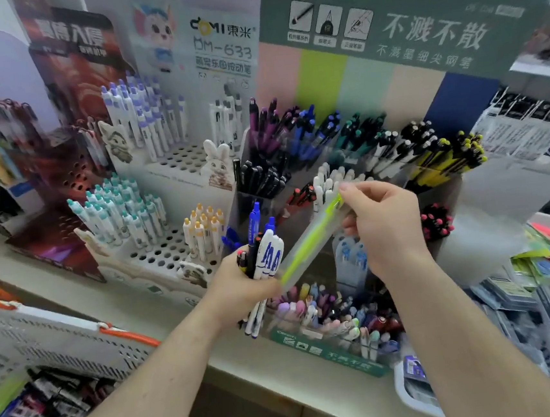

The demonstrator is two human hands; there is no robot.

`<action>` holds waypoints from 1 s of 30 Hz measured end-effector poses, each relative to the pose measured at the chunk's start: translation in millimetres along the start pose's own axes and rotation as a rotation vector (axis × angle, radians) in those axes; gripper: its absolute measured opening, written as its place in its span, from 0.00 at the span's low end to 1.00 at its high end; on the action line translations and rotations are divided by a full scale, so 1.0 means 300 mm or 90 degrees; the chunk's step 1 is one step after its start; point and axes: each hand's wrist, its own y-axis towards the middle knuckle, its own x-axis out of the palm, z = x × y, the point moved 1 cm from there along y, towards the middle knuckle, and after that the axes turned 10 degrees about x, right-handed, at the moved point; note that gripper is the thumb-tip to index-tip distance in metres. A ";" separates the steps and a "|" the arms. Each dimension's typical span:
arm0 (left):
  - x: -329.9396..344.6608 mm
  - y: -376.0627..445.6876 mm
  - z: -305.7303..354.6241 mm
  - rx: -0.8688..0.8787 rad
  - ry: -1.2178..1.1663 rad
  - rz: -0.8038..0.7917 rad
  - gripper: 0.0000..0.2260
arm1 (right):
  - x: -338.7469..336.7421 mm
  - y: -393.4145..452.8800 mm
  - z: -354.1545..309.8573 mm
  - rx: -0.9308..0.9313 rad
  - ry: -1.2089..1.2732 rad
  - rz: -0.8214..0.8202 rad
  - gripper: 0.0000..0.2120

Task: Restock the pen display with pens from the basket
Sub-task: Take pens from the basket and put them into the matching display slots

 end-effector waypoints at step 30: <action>0.020 0.035 0.029 -0.048 -0.281 -0.010 0.04 | 0.118 0.058 0.138 -0.351 -0.722 0.177 0.03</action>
